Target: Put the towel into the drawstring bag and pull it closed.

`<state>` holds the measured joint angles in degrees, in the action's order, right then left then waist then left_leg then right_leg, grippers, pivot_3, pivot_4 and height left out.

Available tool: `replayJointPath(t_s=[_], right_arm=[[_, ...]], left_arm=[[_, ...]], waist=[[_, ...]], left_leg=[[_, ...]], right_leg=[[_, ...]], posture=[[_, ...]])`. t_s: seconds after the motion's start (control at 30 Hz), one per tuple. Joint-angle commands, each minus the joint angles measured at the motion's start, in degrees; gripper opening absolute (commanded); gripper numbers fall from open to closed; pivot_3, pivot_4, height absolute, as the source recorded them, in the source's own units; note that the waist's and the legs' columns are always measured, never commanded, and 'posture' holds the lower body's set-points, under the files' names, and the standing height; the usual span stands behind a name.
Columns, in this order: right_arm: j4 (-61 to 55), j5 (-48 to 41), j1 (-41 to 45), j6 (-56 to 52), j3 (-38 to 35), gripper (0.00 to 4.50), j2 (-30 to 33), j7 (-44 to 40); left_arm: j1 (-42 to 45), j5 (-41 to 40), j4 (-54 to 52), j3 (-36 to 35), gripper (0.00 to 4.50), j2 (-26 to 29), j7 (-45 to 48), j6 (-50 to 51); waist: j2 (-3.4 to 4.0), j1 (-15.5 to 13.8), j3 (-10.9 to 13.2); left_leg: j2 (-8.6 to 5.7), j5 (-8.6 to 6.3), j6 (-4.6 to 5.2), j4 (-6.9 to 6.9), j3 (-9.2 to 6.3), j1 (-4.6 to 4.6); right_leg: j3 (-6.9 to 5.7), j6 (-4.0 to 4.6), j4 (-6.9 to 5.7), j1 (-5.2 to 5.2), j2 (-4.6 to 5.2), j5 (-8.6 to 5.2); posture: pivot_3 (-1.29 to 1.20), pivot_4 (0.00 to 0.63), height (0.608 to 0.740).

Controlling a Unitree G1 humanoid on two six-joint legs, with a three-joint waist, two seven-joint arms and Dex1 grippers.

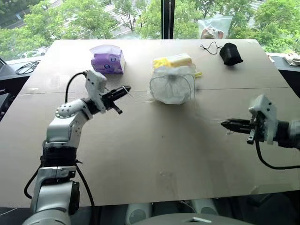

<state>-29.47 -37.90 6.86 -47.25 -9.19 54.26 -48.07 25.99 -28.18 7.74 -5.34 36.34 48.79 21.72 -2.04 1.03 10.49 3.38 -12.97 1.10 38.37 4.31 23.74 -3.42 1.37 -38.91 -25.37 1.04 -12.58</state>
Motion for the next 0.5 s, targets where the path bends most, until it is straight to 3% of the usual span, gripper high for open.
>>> replayJointPath(t_s=[0.03, 0.17, 0.2, 0.3, 0.43, 0.5], right_arm=[[1.1, 9.8, 2.1, 7.4, 2.9, 0.00, -3.4, 7.9], [5.8, 13.2, 1.3, 13.4, 3.1, 0.00, -7.6, 9.0], [5.8, 12.3, -0.1, 14.3, 2.4, 0.64, -8.2, 7.6], [5.0, 11.5, -5.1, 16.1, 1.8, 1.87, -7.5, 3.2], [2.7, 10.7, -14.3, 15.5, -1.2, 3.86, -4.1, -1.7], [0.8, 9.2, -19.0, 15.3, -4.6, 4.49, -3.2, -3.4]], left_arm=[[-2.3, 0.1, -7.1, -0.2, 0.03, -0.4, -2.0, 2.3], [-5.9, -1.1, -6.3, -0.2, 0.03, 0.6, 2.2, 3.5], [-6.9, -1.8, -6.8, -0.2, 0.56, 1.3, 4.1, 3.8], [-10.1, -3.7, -9.2, -1.0, 1.73, 3.5, 7.6, 6.4], [-19.5, -0.2, -13.6, 0.3, 3.71, 12.3, 15.1, 4.3], [-22.7, -1.1, -15.2, -2.2, 4.41, 14.9, 16.6, 4.2]], waist=[[-0.01, -0.2, 0.0], [0.06, -0.5, -0.1], [0.07, -0.4, -0.1], [0.07, -0.6, -0.1], [0.08, -0.7, -0.1], [0.09, -0.8, -0.1]], left_leg=[[-0.02, 0.00, 0.00, 0.01, -0.09, -0.02], [-0.12, 0.00, -0.01, -0.01, -0.20, -0.13], [-0.12, 0.00, -0.01, -0.01, -0.18, -0.14], [-0.09, 0.00, -0.01, -0.06, -0.18, 0.03], [-0.11, -0.08, 0.08, -0.13, -0.06, 0.11], [-0.12, -0.12, 0.13, -0.18, -0.01, 0.08]], right_leg=[[-0.04, 0.01, -0.03, 0.00, -0.03, 0.00], [-0.06, 0.03, -0.04, 0.09, -0.06, 0.02], [-0.02, 0.03, -0.04, 0.09, -0.08, 0.02], [0.03, 0.03, 0.06, 0.01, -0.13, -0.02], [0.14, -0.10, 0.19, -0.05, -0.04, -0.10], [0.17, -0.12, 0.27, -0.05, 0.00, -0.12]], posture=[[0.00, 0.150, 0.740], [0.00, 0.150, 0.740], [0.00, 0.150, 0.740], [0.00, 0.150, 0.740], [0.00, 0.150, 0.740], [0.00, 0.150, 0.740]])
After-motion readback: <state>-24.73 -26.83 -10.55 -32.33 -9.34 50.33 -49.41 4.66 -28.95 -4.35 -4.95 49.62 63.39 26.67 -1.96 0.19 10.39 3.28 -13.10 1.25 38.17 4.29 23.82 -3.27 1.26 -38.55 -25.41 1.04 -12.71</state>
